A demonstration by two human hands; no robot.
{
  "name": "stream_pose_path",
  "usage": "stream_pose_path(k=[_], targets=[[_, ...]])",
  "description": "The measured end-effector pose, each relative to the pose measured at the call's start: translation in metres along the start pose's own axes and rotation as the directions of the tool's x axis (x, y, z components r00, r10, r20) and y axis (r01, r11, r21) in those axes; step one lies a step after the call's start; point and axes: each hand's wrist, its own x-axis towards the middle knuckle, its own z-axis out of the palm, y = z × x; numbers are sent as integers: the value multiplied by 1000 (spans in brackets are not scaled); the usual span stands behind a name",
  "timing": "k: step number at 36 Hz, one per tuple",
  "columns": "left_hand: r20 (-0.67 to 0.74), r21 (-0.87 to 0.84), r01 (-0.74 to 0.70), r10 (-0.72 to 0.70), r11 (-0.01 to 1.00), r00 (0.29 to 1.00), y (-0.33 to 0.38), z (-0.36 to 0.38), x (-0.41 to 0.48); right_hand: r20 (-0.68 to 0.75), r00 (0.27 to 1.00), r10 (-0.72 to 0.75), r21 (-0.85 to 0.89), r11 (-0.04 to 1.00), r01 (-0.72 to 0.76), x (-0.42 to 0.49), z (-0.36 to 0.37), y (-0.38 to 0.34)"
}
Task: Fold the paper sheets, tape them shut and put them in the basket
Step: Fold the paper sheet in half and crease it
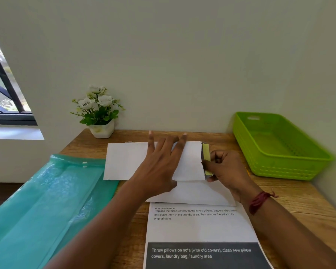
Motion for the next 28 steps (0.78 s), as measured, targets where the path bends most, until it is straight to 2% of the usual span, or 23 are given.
stream_pose_path(k=[7, 15, 22, 25, 28], targets=[[50, 25, 27, -28, 999, 998, -5, -2, 0, -28, 998, 60, -2, 998, -60, 5, -5, 2], [113, 26, 174, -176, 984, 978, -28, -7, 0, -80, 993, 91, 54, 995, -87, 6, -19, -4], [94, -37, 110, -106, 993, 990, -14, -6, 0, 30, 991, 132, 89, 987, -134, 4, -9, 0], [33, -52, 43, -41, 998, 999, -2, -4, 0, 31, 998, 61, 52, 997, -62, 2, -3, 5], [-8, -40, 26, -26, 999, 1000, 2, -1, 1, -134, 977, -169, -148, 978, 149, 4, 3, 10]])
